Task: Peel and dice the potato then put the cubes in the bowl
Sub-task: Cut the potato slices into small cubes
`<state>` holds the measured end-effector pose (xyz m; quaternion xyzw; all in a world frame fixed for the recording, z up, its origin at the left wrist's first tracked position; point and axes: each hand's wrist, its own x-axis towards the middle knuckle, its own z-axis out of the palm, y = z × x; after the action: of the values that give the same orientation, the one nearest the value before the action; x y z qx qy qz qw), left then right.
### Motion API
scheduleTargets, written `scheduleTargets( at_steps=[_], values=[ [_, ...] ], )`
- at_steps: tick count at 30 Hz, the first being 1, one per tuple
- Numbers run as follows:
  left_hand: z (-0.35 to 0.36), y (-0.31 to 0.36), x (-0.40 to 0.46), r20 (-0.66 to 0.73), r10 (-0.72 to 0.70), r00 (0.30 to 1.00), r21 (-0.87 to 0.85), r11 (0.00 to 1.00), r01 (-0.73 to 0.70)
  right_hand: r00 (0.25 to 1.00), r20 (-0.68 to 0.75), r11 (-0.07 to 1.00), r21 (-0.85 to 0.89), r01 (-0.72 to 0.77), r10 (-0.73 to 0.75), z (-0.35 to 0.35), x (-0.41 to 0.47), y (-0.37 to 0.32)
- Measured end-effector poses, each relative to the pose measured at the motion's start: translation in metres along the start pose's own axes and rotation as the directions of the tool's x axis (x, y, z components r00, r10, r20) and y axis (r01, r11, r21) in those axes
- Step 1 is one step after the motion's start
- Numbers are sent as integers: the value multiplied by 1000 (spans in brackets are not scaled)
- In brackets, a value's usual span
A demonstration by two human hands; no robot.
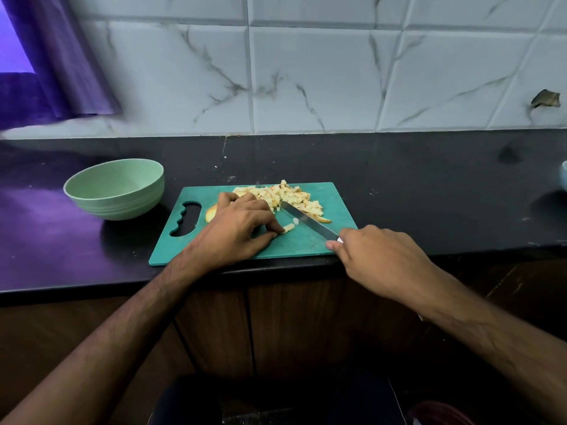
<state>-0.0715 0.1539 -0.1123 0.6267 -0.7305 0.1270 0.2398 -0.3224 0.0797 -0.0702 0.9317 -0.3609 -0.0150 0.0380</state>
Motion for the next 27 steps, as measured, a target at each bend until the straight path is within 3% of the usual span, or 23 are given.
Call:
scheduleTargets(
  at_steps=[27],
  values=[
    [0, -1, 1, -14, -11, 1000, -11, 1000, 11, 999, -21, 999, 4, 37, -37, 9, -1, -15]
  ],
)
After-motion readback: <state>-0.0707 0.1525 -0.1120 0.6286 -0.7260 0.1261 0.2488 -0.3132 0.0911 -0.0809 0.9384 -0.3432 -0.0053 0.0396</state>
